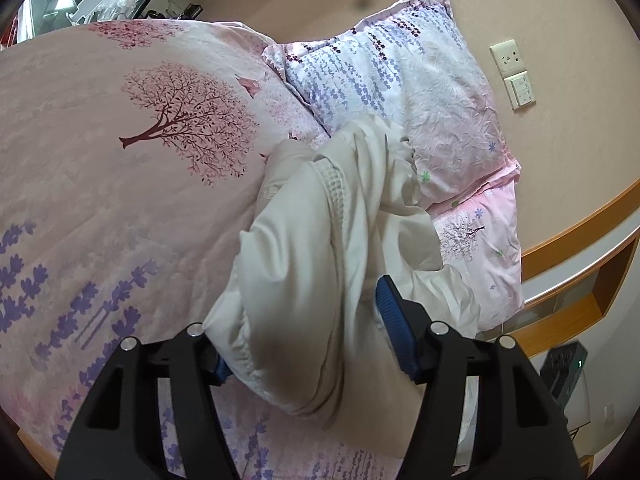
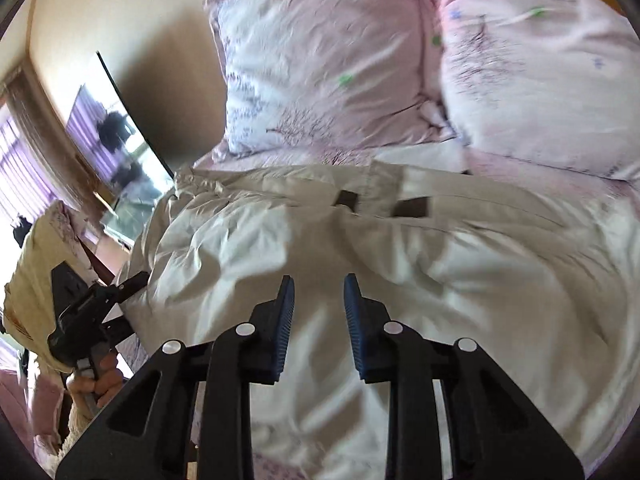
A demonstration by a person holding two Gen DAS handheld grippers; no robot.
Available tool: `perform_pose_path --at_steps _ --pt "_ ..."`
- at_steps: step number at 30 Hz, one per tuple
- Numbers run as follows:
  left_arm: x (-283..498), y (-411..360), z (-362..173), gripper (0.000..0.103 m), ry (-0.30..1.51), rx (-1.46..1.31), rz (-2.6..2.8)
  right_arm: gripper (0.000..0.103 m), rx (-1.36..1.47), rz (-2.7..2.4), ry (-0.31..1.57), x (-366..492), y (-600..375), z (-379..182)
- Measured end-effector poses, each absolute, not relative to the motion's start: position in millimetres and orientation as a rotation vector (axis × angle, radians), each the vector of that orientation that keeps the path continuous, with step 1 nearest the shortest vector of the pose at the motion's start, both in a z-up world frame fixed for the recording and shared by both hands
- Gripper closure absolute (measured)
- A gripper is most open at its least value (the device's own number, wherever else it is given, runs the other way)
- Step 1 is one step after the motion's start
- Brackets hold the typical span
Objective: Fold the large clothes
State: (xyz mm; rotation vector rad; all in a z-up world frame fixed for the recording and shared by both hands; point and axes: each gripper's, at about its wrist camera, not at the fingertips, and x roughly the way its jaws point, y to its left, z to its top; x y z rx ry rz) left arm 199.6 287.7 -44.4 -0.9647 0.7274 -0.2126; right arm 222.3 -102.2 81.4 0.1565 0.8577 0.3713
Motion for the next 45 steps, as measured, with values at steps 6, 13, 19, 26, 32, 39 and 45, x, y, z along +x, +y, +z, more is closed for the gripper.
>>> perform_pose_path --at_steps 6,13,19,26,32,39,45 --pt "202.4 289.5 -46.9 0.041 0.731 -0.983 -0.212 0.076 0.153 0.345 0.940 244.7 -82.7 62.0" --pt "206.5 289.4 -48.5 0.039 0.730 -0.988 -0.228 0.085 0.218 0.290 1.125 301.2 -85.7 28.3" --pt "204.5 288.2 -45.2 0.039 0.729 -0.944 -0.238 0.084 0.290 0.342 1.078 278.6 -102.9 47.9" --pt "203.5 291.1 -50.7 0.039 0.734 -0.977 -0.248 0.084 0.198 0.308 0.930 221.0 -111.1 64.2" --pt "204.5 289.7 -50.1 0.039 0.737 -0.976 -0.244 0.083 0.109 0.261 0.936 212.3 -102.1 44.5" --pt "208.2 285.6 -47.9 0.048 0.728 -0.977 -0.238 0.082 0.081 0.231 0.964 220.1 -97.5 14.6" --pt "209.7 281.1 -26.9 0.062 0.678 -0.928 -0.276 0.081 0.056 0.218 0.961 220.7 -94.3 2.2"
